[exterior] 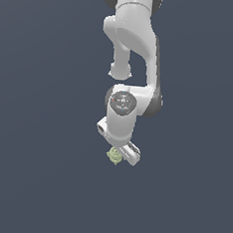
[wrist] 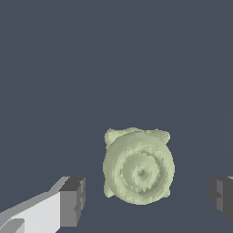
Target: Pick up the object and move it to a goal position.
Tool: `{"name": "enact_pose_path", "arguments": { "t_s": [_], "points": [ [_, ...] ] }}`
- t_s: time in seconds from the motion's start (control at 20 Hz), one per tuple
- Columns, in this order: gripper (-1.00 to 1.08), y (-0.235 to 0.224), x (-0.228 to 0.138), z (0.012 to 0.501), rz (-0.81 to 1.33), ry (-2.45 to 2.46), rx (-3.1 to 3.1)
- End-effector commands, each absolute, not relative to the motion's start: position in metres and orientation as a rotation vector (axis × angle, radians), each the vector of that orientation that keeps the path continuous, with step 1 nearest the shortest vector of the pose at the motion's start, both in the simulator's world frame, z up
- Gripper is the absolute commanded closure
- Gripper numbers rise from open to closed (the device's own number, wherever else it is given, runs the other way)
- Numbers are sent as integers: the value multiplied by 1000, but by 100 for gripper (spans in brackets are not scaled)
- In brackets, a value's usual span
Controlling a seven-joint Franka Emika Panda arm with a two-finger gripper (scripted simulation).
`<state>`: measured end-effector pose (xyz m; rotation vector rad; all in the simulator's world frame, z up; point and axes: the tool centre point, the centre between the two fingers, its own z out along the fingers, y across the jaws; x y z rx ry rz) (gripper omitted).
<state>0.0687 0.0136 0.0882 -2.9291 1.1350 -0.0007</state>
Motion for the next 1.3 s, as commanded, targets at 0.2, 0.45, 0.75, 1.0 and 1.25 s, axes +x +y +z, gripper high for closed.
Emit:
{"name": "enact_pose_path", "arguments": {
  "t_s": [0.2, 0.45, 0.75, 1.0, 1.25],
  "points": [
    [-92, 13, 68, 60, 0, 1140, -2928],
    [-92, 13, 68, 42, 0, 1142, -2927],
    [108, 13, 69, 41, 0, 1142, -2927],
    [108, 13, 69, 41, 0, 1142, -2927],
    [108, 13, 69, 41, 0, 1142, -2927]
  ]
}}
